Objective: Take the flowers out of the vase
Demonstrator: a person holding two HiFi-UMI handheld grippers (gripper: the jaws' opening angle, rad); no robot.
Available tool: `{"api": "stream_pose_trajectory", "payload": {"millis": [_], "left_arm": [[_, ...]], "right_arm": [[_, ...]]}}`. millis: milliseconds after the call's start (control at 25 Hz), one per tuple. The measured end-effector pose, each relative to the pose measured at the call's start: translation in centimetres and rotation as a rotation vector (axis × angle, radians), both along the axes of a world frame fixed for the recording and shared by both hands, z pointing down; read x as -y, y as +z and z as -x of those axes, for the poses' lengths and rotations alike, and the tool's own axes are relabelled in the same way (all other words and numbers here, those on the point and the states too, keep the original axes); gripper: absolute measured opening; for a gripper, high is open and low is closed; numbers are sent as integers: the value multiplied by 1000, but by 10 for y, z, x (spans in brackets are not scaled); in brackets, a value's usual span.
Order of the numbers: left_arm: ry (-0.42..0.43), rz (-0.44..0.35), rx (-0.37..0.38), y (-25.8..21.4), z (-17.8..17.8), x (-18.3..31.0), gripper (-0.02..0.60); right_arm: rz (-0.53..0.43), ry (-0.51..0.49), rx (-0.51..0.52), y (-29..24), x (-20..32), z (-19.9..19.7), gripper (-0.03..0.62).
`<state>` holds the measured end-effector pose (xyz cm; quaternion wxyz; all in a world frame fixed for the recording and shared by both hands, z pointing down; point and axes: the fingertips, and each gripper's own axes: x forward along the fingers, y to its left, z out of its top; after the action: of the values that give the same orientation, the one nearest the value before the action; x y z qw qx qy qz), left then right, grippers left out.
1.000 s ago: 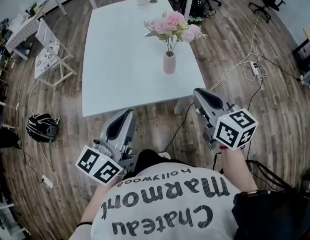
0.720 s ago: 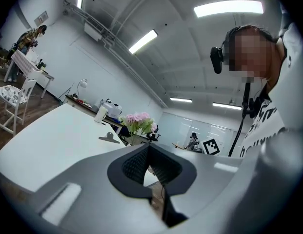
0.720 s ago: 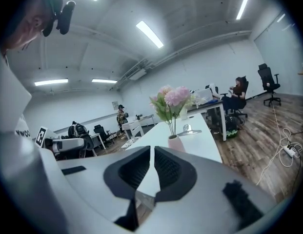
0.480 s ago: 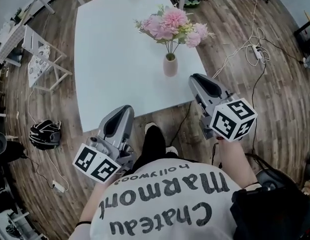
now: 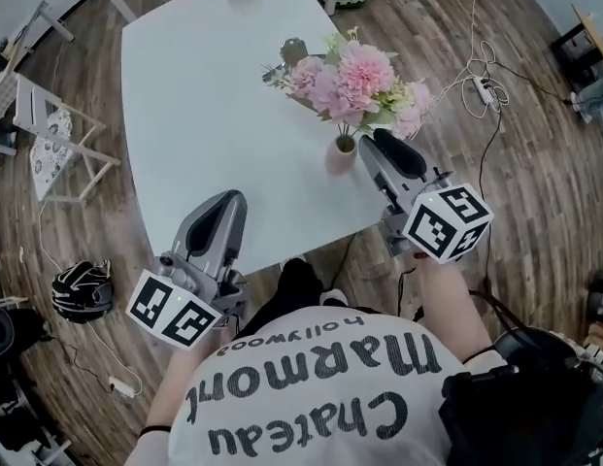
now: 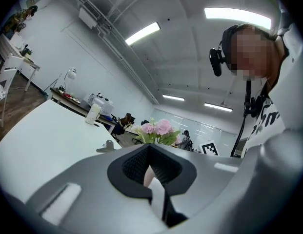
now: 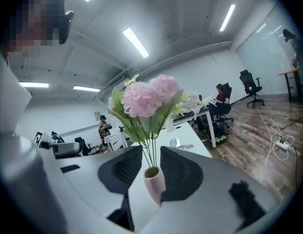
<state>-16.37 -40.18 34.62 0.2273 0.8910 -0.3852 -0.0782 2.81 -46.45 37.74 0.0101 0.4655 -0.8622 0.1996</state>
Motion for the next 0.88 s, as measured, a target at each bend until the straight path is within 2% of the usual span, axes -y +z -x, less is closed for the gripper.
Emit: {"api": "stream_pose_trajectory", "payload": {"millis": [160,360,520,880], "left_arm": [[-2,9,-18,6,10,24,5],[63,8,-27,10,1,38,5],[107,8,-23,15,-3,48,5],[155,2,-29,15,-26,71,5]], "right_arm": [[10,15,6,4,20,4,120],[-2,56,-5,0,28,1,115],[-41,77,-15,-6,32,1,61],[-62,54,19,-18,37,6,32]]}}
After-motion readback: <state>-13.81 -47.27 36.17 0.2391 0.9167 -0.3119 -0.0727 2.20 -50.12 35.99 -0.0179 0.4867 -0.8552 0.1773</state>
